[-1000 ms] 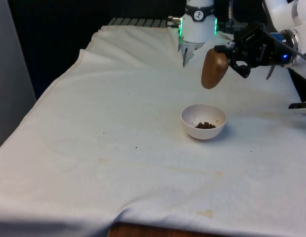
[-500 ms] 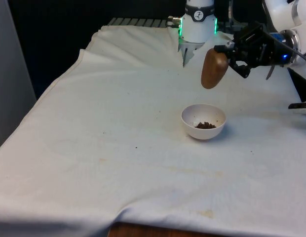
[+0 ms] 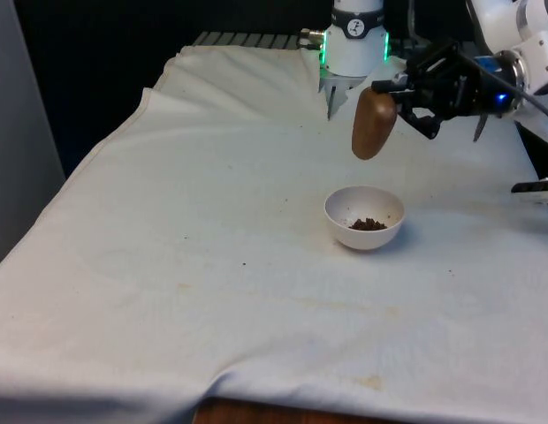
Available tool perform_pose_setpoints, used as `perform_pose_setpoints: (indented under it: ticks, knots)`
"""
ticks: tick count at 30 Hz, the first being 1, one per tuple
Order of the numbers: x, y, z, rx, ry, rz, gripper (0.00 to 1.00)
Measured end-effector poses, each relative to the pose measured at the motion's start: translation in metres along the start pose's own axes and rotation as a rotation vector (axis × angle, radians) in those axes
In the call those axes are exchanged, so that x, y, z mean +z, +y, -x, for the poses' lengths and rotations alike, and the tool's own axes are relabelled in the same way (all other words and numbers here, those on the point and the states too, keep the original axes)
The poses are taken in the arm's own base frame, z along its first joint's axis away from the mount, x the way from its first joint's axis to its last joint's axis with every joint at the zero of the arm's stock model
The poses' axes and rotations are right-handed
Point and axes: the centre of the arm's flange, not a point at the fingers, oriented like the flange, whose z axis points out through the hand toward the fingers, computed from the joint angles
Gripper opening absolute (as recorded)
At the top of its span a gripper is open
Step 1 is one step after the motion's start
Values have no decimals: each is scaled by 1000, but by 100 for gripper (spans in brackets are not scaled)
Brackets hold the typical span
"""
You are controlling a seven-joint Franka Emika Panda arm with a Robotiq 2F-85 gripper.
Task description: Pour the coffee beans from the cup into the bowl.
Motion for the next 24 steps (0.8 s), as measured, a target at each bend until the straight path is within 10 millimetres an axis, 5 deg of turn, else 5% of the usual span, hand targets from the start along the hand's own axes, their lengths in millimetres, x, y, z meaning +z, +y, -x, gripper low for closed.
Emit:
perform_pose_setpoints:
  ticks: [24]
  knots:
    - [33, 18, 8, 36, -99, -46, 1]
